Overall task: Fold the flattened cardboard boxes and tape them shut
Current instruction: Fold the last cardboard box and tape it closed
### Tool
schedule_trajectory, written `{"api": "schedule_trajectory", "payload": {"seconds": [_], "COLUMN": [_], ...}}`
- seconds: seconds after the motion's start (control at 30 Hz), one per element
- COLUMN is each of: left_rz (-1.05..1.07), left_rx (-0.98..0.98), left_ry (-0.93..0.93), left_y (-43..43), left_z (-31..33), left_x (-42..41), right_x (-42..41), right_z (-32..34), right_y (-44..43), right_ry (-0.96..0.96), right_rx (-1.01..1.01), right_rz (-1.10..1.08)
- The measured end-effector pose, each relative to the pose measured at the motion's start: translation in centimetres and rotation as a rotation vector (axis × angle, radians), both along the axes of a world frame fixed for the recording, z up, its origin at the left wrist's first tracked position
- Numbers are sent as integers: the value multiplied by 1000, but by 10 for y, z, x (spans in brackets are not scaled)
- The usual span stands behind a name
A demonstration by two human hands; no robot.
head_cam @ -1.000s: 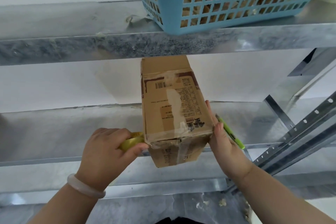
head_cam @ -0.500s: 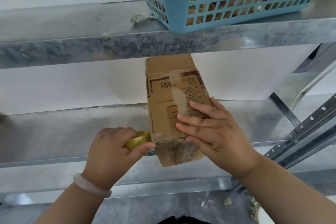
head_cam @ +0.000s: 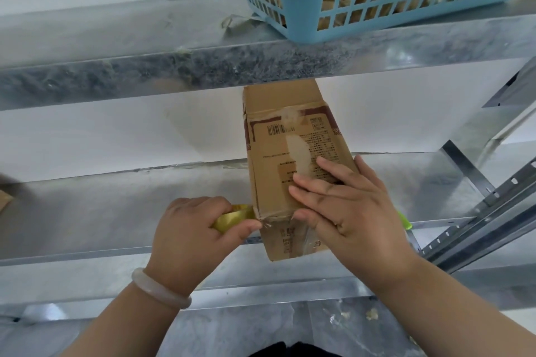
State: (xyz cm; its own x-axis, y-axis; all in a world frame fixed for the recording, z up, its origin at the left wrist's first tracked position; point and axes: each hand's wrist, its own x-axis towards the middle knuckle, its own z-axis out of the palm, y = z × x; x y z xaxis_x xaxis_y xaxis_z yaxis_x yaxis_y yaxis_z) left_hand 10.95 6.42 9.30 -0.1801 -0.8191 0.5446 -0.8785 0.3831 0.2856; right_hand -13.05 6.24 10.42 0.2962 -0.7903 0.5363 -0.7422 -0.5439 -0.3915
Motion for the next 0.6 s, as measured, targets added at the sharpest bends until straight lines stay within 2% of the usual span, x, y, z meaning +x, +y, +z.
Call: {"api": "schedule_trajectory", "payload": {"seconds": [0.6], "left_rz": [-95], "left_rx": [108], "left_ry": [6], "left_y": [-10], "left_z": [3], "left_x": [2], "right_x": [9], "right_z": [2], "right_y": [4], "right_ry": [-117], "right_rx": [113], "right_rz": [-150]}}
